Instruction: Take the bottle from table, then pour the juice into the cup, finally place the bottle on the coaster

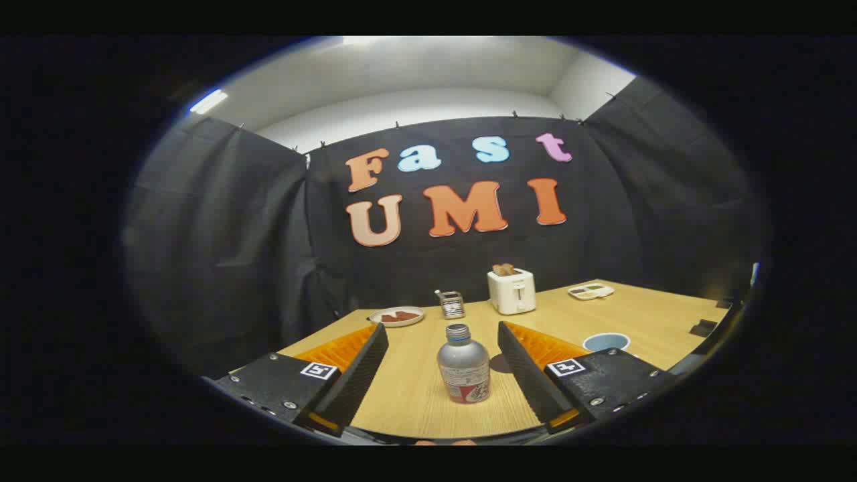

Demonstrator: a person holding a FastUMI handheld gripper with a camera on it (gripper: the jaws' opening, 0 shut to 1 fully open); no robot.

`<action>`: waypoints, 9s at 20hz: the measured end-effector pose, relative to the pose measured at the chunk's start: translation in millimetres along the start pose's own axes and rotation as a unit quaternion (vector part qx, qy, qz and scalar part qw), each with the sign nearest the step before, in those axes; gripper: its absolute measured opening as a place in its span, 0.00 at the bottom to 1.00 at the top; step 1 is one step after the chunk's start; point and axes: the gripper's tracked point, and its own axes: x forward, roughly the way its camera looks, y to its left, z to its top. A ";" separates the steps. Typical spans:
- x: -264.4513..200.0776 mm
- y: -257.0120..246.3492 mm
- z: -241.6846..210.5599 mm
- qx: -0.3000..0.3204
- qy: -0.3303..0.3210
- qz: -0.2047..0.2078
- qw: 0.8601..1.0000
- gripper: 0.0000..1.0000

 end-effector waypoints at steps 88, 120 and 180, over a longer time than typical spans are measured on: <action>97.0 -41.2 -75.8 0.283 0.085 -0.073 0.952 0.78; 121.0 -98.0 -65.3 0.683 0.012 -0.142 0.716 0.77; 121.1 -116.5 -52.7 0.842 0.015 -0.192 0.503 0.77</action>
